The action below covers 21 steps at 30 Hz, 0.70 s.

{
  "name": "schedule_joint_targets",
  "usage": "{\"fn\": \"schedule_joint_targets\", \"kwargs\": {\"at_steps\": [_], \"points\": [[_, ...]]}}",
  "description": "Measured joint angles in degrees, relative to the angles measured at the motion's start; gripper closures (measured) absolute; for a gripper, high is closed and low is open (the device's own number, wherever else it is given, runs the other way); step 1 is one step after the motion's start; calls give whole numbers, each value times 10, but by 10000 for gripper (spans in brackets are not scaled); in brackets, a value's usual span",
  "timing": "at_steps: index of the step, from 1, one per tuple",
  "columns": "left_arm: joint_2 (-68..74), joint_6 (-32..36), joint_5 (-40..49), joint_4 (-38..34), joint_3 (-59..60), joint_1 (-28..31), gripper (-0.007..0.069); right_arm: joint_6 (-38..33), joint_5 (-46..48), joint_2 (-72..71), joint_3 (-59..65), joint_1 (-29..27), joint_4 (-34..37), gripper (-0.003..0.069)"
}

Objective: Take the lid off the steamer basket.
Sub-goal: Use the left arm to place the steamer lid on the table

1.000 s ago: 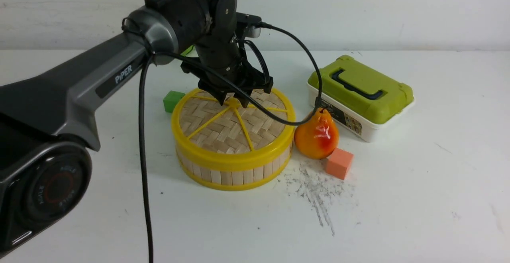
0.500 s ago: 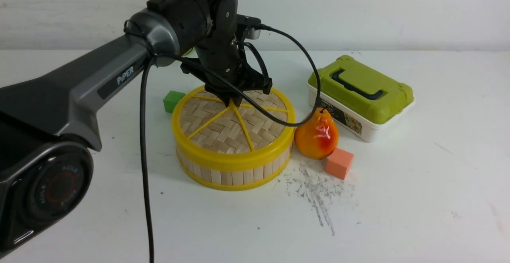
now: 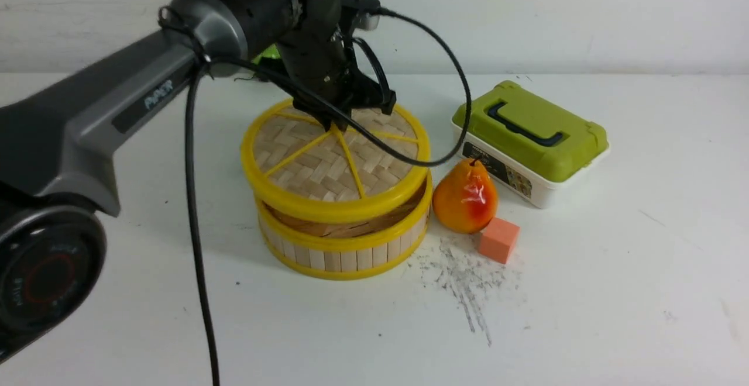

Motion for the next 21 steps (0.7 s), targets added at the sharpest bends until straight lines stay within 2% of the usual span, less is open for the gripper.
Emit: {"fn": "schedule_joint_targets", "kwargs": {"at_steps": [5, 7, 12, 15, 17, 21], "points": [[-72, 4, -4, 56, 0, 2, 524, 0, 0, 0, 0, 0, 0, 419], [-110, -5, 3, 82, 0, 17, 524, 0, 0, 0, 0, 0, 0, 419], [-153, -18, 39, 86, 0, 81, 524, 0, 0, 0, 0, 0, 0, 419], [-165, -19, 86, 48, 14, 167, 524, 0, 0, 0, 0, 0, 0, 419], [-166, -15, 78, 11, 47, 209, 524, 0, 0, 0, 0, 0, 0, 419], [-163, 2, -11, -74, 155, 272, 524, 0, 0, 0, 0, 0, 0, 419]]}}
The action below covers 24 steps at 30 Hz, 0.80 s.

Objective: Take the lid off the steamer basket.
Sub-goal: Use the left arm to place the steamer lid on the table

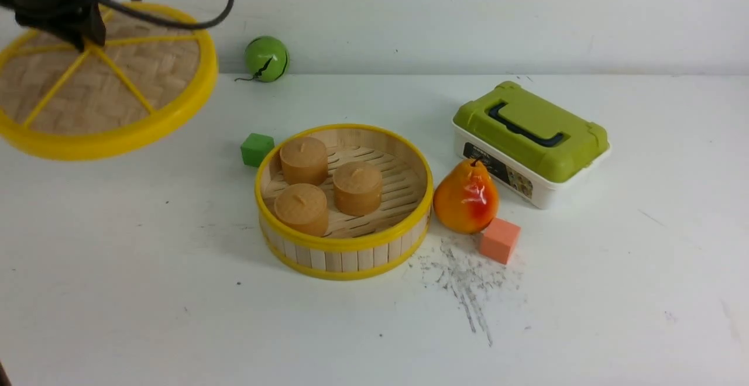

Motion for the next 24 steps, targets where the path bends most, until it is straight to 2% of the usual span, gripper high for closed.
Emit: {"fn": "schedule_joint_targets", "kwargs": {"at_steps": [6, 9, 18, 21, 24], "points": [[40, -19, -146, -17, 164, 31, 524, 0, 0, 0, 0, 0, 0, 419], [74, -44, -173, -21, 196, 27, 524, 0, 0, 0, 0, 0, 0, 419], [113, -54, -203, -25, 198, 14, 524, 0, 0, 0, 0, 0, 0, 419], [113, -52, -203, -26, 198, 14, 498, 0, 0, 0, 0, 0, 0, 419], [112, -52, -197, -36, 198, 14, 396, 0, 0, 0, 0, 0, 0, 419]]}}
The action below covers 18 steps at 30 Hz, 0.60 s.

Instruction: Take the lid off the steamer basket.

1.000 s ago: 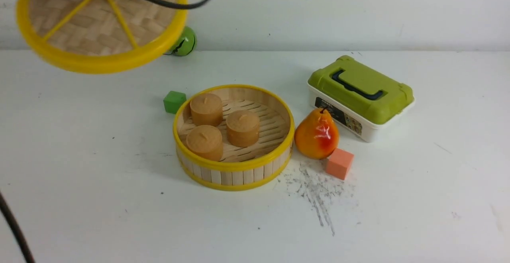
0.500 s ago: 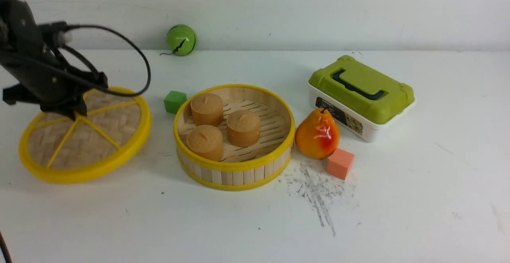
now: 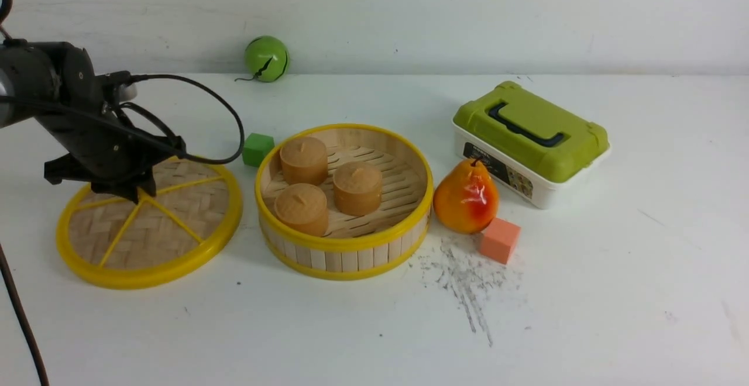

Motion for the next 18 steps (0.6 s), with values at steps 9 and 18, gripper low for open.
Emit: {"fn": "schedule_joint_targets", "kwargs": {"at_steps": [9, 18], "points": [[-157, 46, 36, -46, 3, 0, 355, 0, 0, 0, 0, 0, 0, 419], [-480, 173, 8, -166, 27, 0, 637, 0, 0, 0, 0, 0, 0, 419]]}}
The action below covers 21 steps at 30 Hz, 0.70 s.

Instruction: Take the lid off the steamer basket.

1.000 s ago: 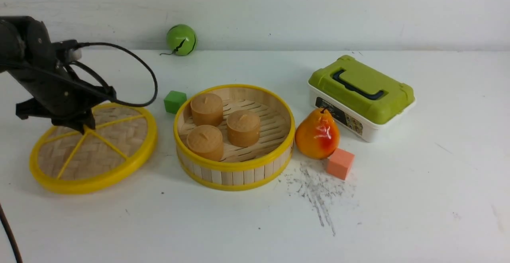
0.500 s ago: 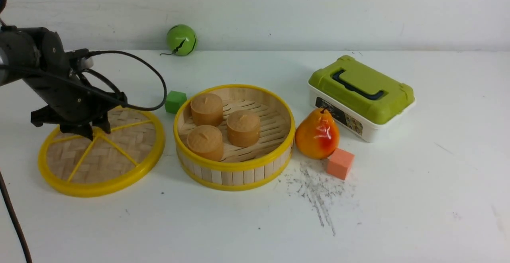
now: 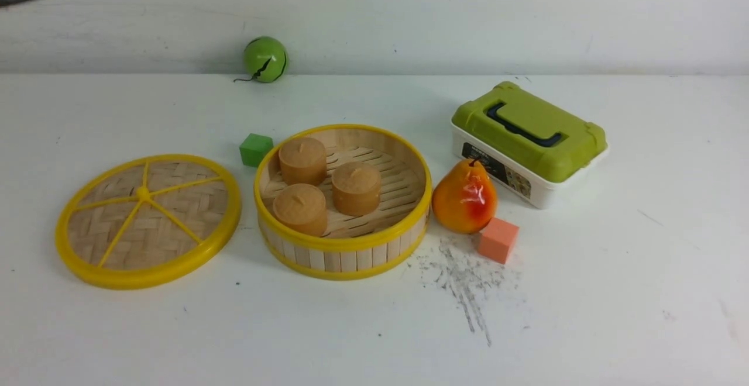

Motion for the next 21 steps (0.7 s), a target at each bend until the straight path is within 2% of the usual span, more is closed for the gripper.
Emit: {"fn": "schedule_joint_targets", "kwargs": {"at_steps": [7, 12, 21], "points": [[-198, 17, -42, -20, 168, 0, 637, 0, 0, 0, 0, 0, 0, 419], [-359, 26, -90, -20, 356, 0, 637, 0, 0, 0, 0, 0, 0, 419], [-643, 126, -155, -1, 620, 0, 637, 0, 0, 0, 0, 0, 0, 419]]}}
